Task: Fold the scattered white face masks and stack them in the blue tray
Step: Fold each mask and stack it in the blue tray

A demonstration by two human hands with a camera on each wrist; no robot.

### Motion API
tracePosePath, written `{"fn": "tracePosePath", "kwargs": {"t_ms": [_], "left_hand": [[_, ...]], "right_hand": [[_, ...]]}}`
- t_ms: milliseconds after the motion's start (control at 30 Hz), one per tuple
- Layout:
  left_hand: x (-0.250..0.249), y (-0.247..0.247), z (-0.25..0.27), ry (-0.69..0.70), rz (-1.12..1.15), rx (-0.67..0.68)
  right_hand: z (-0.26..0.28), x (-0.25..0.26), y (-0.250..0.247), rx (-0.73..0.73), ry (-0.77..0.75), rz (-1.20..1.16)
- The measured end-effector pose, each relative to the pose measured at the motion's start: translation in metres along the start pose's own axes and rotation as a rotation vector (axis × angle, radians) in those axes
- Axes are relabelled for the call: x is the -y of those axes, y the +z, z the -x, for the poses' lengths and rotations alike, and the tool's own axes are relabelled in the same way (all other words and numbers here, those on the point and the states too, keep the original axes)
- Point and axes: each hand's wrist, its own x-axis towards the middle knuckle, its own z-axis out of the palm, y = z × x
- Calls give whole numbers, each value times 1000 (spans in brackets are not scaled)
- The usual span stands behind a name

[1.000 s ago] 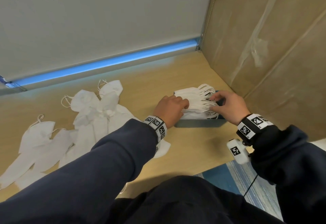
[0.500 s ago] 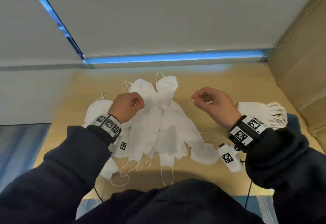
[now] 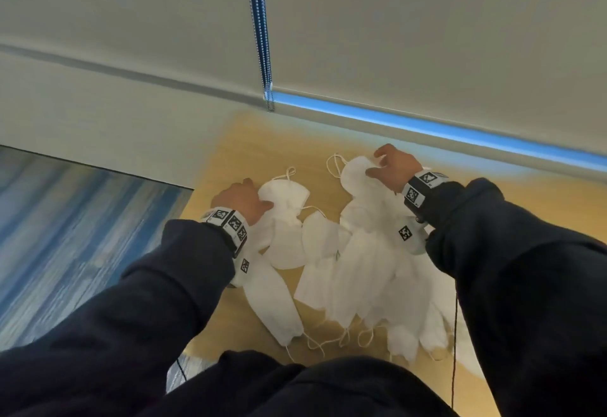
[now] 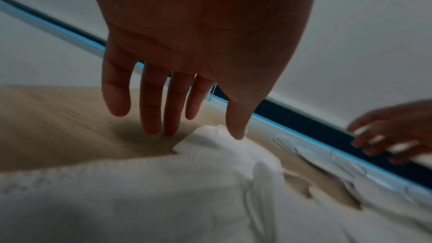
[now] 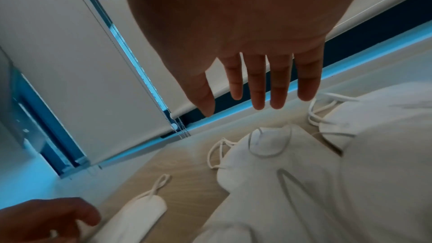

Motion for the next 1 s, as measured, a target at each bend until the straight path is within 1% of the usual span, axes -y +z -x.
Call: {"fn": "tracePosePath", "kwargs": {"t_ms": [100,233,333,400,467,500,533,600,700,800,867,933,1000], "left_hand": [[-1,3,-12,9,19,2],[-4,-2,-29,-11,127,81],[1,-2,-36,-4,172,130],[3,-2,-39,26,164,134],[3,-1,-41,51,168,112],[3,1,-41,48,164,91],[3,2,-40,35,147,68],[3,2,-39,5,102,24],[5,-2,-42,-37,114,58],[10,-8,-43,-20,139,143],[15,-9,-40,-9,204,166],[22,-6,-38,-16,326,129],[32,-7,-33,-36,491,45]], "right_hand": [[-31,13,13,74,86,157],[-48,19,28,170,170,309],[-49,24,29,233,174,326],[-44,30,24,219,148,279],[-32,38,14,155,91,173],[-24,41,6,129,55,79],[-17,43,-4,111,36,-89],[-3,47,-27,72,51,-456],[21,53,-52,-20,79,-768],[47,56,-50,30,73,-1001],[64,55,-38,65,114,-1086],[81,54,-21,95,166,-1136],[95,52,-1,137,227,-1186]]}}
